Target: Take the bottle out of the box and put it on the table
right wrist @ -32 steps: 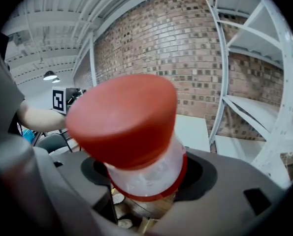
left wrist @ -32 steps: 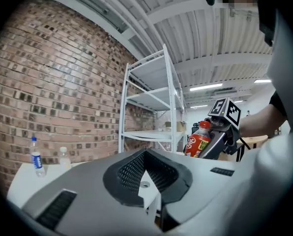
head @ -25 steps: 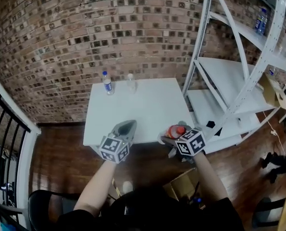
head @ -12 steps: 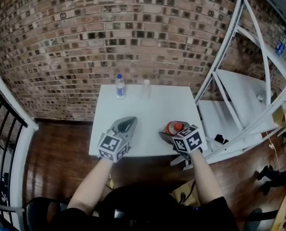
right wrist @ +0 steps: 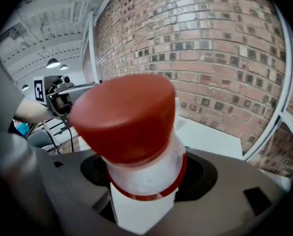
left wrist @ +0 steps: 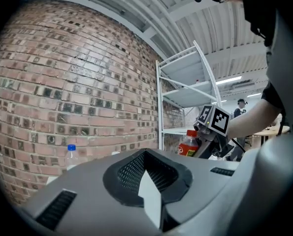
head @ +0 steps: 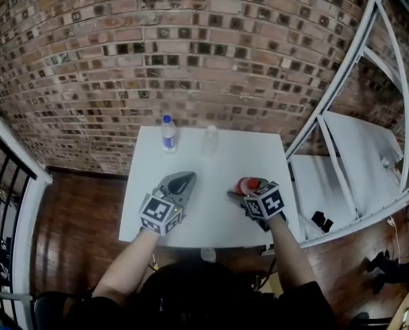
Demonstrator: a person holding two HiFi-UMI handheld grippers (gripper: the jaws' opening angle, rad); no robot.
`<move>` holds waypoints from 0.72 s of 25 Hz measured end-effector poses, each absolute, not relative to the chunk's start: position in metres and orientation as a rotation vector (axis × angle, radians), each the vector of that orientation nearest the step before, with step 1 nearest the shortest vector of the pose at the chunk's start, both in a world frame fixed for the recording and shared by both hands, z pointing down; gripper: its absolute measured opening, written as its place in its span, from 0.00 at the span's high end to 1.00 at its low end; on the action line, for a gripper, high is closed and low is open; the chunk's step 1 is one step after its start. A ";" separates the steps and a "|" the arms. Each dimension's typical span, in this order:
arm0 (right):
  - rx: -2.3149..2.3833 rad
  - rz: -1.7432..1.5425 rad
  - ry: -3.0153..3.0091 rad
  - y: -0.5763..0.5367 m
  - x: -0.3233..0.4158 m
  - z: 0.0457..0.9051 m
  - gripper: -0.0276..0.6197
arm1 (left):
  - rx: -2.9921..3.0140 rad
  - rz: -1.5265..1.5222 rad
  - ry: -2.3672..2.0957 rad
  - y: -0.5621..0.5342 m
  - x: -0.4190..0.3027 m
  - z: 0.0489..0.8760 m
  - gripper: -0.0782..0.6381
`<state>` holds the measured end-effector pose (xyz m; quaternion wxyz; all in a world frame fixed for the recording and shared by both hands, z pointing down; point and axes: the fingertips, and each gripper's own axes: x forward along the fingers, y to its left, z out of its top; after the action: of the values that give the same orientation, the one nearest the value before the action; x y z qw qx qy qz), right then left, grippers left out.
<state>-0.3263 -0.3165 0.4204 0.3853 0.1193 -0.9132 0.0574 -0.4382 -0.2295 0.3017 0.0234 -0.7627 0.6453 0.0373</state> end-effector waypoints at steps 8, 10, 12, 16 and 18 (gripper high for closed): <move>0.279 0.164 -2.230 -0.446 -0.354 0.447 0.43 | -2.361 0.074 2.078 -0.319 -0.457 0.321 0.89; 0.285 0.131 -2.208 -0.471 -0.366 0.454 0.43 | -2.352 0.063 2.106 -0.336 -0.465 0.322 0.89; 0.288 0.055 -2.166 -0.491 -0.375 0.466 0.43 | -2.351 0.050 2.139 -0.348 -0.472 0.326 0.89; 0.292 0.057 -2.130 -0.523 -0.387 0.485 0.43 | -2.345 0.009 2.199 -0.362 -0.482 0.343 0.89; 0.283 0.117 -2.118 -0.534 -0.390 0.491 0.43 | -2.336 0.002 2.218 -0.365 -0.486 0.343 0.89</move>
<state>-0.3897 -0.5338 0.4915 0.4803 0.1159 -0.8681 0.0479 -0.4857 -0.3655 0.3425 -0.0398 -0.7247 0.6879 0.0005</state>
